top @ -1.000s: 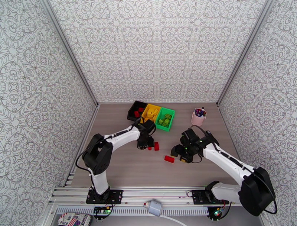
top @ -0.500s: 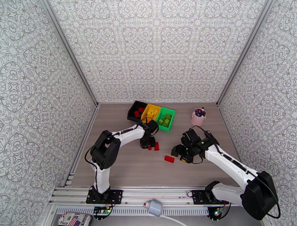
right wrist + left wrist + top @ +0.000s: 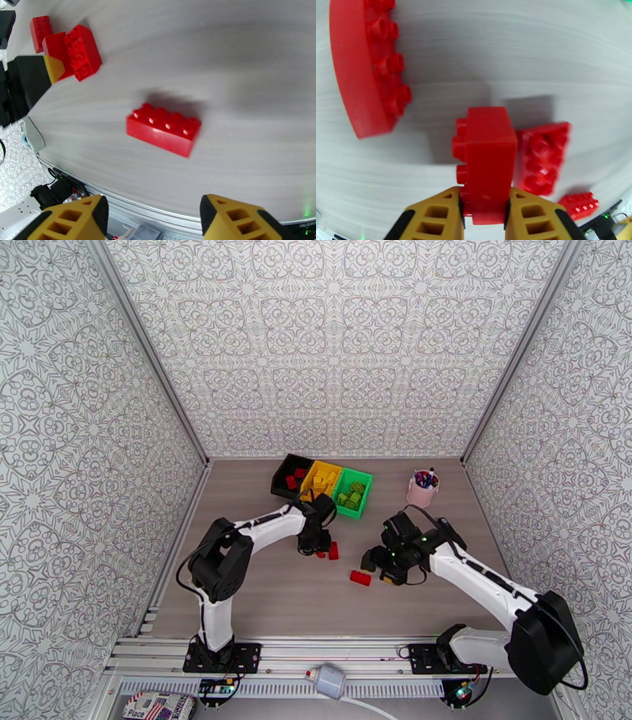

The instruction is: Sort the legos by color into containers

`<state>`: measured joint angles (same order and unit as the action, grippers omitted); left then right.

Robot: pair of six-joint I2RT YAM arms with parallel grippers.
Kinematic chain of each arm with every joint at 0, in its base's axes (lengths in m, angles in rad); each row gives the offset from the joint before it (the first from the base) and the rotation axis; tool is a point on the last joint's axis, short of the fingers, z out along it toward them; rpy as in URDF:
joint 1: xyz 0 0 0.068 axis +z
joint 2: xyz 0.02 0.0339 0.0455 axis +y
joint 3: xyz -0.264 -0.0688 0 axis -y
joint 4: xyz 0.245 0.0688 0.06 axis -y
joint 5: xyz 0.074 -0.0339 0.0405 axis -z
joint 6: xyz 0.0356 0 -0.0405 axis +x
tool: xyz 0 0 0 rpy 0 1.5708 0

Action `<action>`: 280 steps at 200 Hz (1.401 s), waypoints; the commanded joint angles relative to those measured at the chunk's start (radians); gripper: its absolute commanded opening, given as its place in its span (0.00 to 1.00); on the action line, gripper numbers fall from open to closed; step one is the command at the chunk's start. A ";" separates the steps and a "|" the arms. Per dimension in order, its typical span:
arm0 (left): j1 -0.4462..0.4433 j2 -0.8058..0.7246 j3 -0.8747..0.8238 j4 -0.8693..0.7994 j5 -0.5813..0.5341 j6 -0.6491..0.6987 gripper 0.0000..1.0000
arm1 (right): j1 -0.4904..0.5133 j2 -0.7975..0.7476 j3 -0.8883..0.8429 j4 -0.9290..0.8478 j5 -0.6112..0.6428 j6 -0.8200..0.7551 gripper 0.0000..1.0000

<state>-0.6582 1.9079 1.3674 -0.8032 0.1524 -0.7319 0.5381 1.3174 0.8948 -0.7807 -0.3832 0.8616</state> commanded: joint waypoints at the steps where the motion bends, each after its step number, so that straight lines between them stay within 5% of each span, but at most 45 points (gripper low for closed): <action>1: 0.026 -0.082 -0.015 0.069 0.073 0.017 0.24 | 0.010 0.037 0.068 0.056 -0.036 0.005 0.66; 107: 0.190 -0.168 0.013 0.127 0.293 0.030 0.24 | 0.008 0.339 0.390 0.183 -0.216 -0.020 0.66; 199: 0.415 -0.115 0.073 0.205 0.426 -0.022 0.24 | -0.014 0.597 0.700 0.172 -0.305 -0.035 0.66; 280: 0.536 0.157 0.458 0.041 0.399 0.087 0.24 | -0.041 0.760 0.989 -0.036 -0.280 -0.141 0.65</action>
<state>-0.1528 1.9686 1.6775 -0.6701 0.5526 -0.7132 0.5125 2.0396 1.7988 -0.7036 -0.6701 0.7826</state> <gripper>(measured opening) 0.281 0.652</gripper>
